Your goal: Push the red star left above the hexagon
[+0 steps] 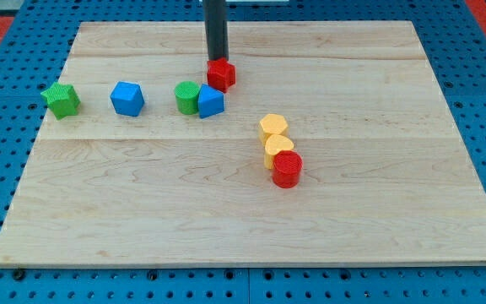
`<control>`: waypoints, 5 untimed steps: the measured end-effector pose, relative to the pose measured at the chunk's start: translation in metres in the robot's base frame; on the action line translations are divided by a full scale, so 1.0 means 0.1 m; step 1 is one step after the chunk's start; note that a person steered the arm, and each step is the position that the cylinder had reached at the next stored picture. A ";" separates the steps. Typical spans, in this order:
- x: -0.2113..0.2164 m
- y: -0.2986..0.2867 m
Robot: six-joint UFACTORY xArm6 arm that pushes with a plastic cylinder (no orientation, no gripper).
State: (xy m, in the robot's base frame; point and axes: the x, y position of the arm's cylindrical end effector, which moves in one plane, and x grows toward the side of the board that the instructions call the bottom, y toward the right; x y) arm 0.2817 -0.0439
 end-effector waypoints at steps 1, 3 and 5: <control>-0.23 -0.32; 0.48 0.32; 0.73 0.84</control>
